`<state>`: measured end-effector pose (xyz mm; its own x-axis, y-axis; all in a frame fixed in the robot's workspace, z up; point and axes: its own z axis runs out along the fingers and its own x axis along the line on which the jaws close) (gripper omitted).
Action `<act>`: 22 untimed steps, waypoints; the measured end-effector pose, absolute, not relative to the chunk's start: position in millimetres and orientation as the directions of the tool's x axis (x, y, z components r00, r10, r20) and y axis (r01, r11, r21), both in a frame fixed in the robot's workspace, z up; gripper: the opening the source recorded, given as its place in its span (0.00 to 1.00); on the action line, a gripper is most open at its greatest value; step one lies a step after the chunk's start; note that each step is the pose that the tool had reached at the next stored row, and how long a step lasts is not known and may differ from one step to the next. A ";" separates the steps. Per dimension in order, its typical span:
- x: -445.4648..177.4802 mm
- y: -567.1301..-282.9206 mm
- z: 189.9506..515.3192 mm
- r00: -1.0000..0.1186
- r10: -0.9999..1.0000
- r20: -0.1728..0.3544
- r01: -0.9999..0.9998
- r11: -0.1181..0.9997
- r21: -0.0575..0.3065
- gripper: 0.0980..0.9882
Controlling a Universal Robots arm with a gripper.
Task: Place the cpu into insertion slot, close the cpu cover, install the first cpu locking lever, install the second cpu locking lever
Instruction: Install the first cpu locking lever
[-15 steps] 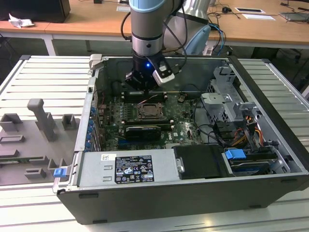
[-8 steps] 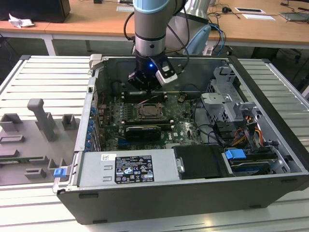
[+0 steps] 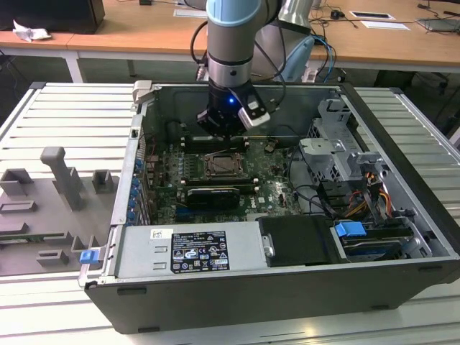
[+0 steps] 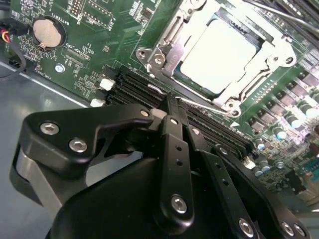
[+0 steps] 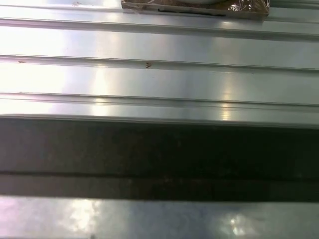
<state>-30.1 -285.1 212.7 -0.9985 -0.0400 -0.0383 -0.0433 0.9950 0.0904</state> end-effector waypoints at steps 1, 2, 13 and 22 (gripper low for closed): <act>-29.6 -285.0 212.2 -0.998 -0.043 -0.038 -0.046 0.995 0.090 0.01; -29.0 -285.0 211.8 -0.998 -0.044 -0.038 -0.047 0.995 0.090 0.01; -23.8 -285.0 202.7 -0.998 -0.044 -0.038 -0.047 0.996 0.082 0.01; -23.2 -285.0 200.2 -0.998 -0.044 -0.038 -0.048 0.995 0.091 0.01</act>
<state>-23.2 -285.0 200.2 -0.9983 -0.0442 -0.0383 -0.0475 0.9947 0.0913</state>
